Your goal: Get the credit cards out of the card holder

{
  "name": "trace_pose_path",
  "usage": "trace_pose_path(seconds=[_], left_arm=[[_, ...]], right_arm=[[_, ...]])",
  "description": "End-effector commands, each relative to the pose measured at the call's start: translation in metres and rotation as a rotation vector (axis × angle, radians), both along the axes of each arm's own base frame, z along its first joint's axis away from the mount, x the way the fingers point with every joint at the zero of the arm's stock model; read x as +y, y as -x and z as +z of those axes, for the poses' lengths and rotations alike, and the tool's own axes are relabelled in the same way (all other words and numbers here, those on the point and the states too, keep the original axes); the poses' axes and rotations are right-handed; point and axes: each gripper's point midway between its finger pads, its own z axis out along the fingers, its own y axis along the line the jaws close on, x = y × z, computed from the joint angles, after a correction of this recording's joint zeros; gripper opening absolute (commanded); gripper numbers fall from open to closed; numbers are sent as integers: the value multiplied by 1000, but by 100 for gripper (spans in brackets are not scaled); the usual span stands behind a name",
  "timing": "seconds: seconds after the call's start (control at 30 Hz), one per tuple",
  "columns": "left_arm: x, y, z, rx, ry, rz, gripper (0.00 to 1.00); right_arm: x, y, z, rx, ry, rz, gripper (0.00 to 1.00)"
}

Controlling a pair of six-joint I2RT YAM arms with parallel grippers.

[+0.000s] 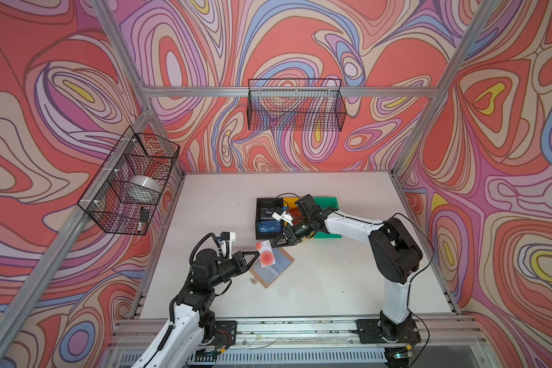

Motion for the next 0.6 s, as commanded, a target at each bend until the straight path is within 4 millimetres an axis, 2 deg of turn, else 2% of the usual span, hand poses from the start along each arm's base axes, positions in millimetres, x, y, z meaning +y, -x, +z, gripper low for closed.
trace_pose_path(seconds=[0.0,0.27,0.57], left_arm=[[2,-1,-1,-6,-3,13,0],[1,-3,-1,-7,5,12,0],[1,-5,-3,-1,13,20,0]], right_arm=[[-12,-5,10,-28,-5,-23,27],[-12,10,22,32,-92,49,28],[-13,19,17,73,-124,75,28]])
